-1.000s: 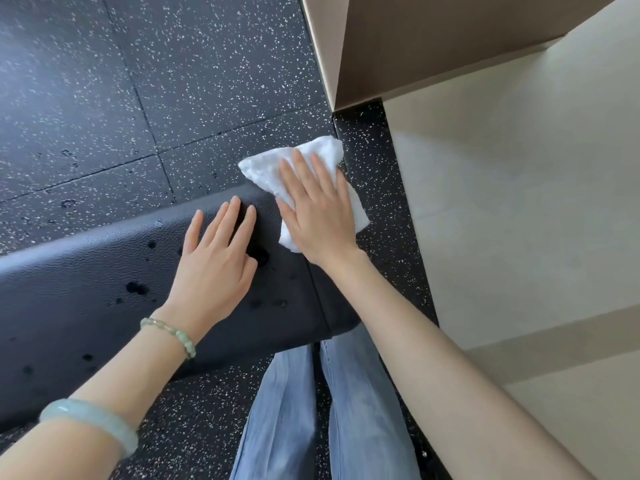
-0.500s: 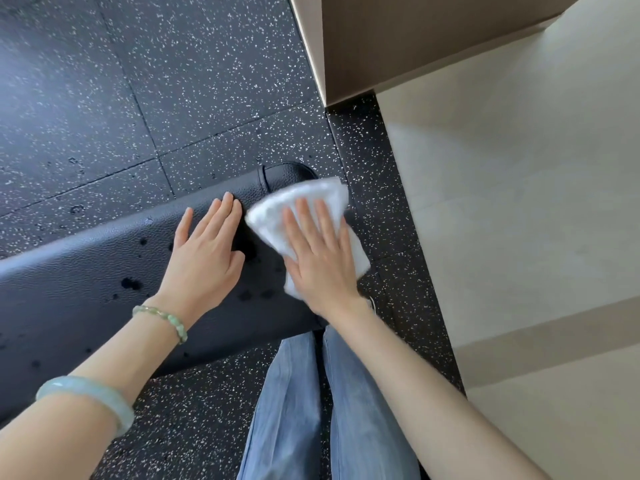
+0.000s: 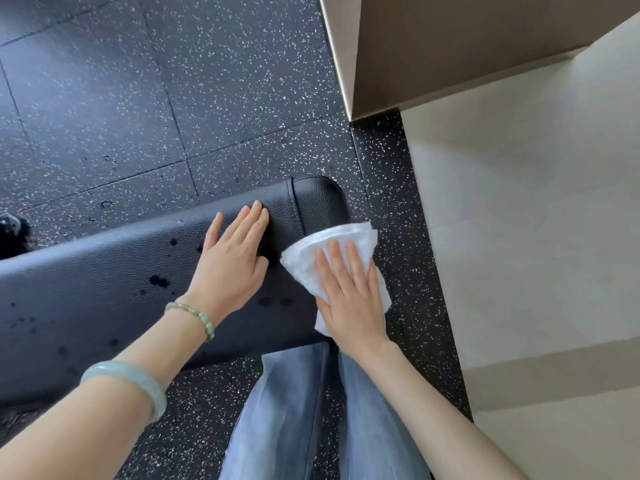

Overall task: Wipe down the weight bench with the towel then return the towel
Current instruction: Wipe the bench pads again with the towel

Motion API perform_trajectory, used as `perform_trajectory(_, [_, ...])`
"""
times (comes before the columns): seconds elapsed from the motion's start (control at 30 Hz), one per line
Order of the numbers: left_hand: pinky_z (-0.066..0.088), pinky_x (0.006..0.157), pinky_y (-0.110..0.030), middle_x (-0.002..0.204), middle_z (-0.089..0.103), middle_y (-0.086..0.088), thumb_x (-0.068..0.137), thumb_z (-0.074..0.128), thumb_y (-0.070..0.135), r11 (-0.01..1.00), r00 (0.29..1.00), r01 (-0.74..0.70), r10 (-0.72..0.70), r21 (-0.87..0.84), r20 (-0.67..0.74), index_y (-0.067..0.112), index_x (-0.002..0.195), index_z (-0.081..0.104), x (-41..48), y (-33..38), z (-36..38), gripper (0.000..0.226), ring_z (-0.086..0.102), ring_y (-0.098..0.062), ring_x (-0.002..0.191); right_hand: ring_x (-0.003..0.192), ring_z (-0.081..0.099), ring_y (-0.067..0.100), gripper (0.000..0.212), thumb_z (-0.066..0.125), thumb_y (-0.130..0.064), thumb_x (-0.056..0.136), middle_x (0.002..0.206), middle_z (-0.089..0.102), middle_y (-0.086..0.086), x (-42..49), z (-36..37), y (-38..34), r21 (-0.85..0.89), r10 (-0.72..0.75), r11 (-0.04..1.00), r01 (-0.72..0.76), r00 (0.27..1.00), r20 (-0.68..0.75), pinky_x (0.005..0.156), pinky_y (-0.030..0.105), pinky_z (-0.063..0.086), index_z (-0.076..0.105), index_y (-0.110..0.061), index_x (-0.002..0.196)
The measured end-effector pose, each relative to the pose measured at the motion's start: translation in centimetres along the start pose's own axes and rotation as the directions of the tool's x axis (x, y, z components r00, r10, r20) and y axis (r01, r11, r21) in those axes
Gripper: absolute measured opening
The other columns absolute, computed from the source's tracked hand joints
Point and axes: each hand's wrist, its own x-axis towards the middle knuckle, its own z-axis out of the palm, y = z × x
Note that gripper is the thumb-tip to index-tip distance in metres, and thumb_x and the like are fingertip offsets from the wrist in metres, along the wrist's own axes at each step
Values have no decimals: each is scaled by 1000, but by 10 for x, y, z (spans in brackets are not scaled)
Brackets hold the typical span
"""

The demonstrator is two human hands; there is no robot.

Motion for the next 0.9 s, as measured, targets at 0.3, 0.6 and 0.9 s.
perform_trajectory(0.3, [7, 117, -46, 150, 39, -5, 85, 29, 23, 986, 987, -159, 158, -58, -32, 8, 142, 43, 6, -25, -10, 60, 34, -20, 136, 129, 46, 29, 49, 34, -39, 94, 137, 54, 5, 147, -24, -7, 61, 7, 998, -2, 996, -90, 102, 45, 23, 59, -13, 127])
perform_trajectory(0.6, [15, 116, -46, 151, 37, -9, 89, 30, 21, 951, 951, -306, 307, -31, 20, 3, 142, 42, 10, -42, -18, 57, 33, -24, 139, 146, 2, 29, 70, 33, -33, 92, 159, -5, 4, 7, -2, -10, -57, 54, 997, -54, 998, 12, 109, 53, 18, 0, -18, 152])
perform_trajectory(0.9, [13, 117, -43, 149, 39, -12, 90, 32, 21, 945, 946, -326, 326, -15, 0, -1, 139, 44, 12, -59, -21, 55, 36, -23, 135, 141, 21, 31, 57, 30, -40, 95, 154, 27, 9, 120, -23, -28, -20, 134, 991, -135, 991, -28, 107, 53, 17, 34, -14, 146])
